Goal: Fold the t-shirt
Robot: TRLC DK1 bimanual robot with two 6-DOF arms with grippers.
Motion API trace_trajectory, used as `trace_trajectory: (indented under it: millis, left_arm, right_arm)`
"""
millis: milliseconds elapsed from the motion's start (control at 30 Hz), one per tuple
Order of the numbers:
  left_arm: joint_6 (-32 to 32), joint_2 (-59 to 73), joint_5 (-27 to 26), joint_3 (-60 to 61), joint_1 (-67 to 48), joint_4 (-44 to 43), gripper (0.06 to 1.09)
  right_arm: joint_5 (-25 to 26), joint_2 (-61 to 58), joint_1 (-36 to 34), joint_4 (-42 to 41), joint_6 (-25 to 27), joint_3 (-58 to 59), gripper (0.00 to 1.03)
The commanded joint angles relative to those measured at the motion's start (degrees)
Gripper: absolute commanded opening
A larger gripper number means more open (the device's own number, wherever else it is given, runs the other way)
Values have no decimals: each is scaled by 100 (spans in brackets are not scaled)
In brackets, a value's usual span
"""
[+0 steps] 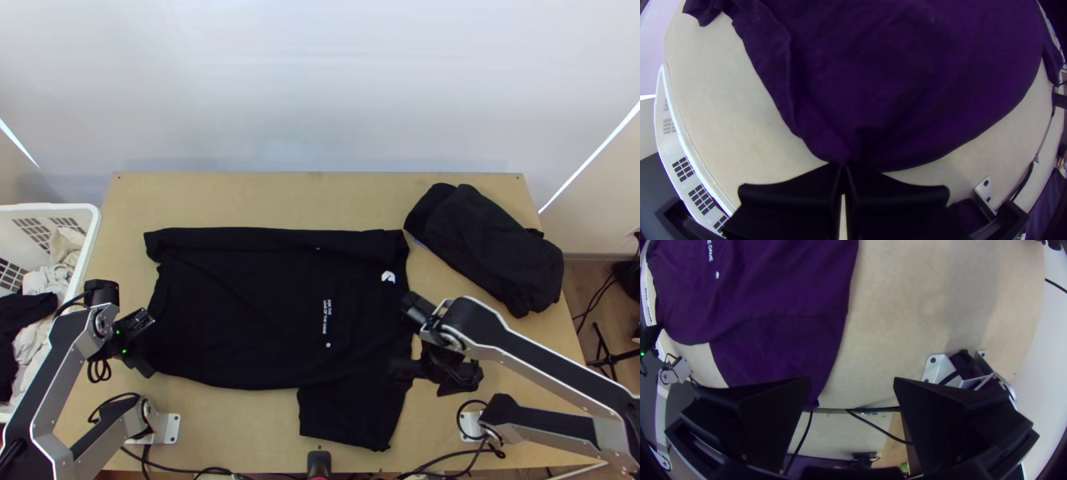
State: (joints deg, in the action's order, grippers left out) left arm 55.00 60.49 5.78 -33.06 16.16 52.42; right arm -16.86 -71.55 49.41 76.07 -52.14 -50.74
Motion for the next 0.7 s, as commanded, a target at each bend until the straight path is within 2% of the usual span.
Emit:
trace_trajectory:
  millis: [0,133,333,467,600,667]
  left_arm:
    - [37,-90,-121,19,-78,57,10]
    - [37,-90,-112,-8,-69,128,10]
    - [28,-116,-112,-43,-43,224,10]
    - [37,-116,-112,-60,-17,224,10]
    - [10,-99,-112,-52,-61,233,10]
    - [2,-90,-112,-52,-78,224,10]
  right_arm:
    - [-256,-500,315,-646,239,469,85]
    - [-265,-896,456,-1139,433,504,78]
    - [-326,-1256,588,-1604,600,741,78]
    - [-318,-1204,588,-1719,740,794,56]
    - [-318,-1212,658,-1842,828,890,54]
    - [-318,-1221,675,-1965,872,908,42]
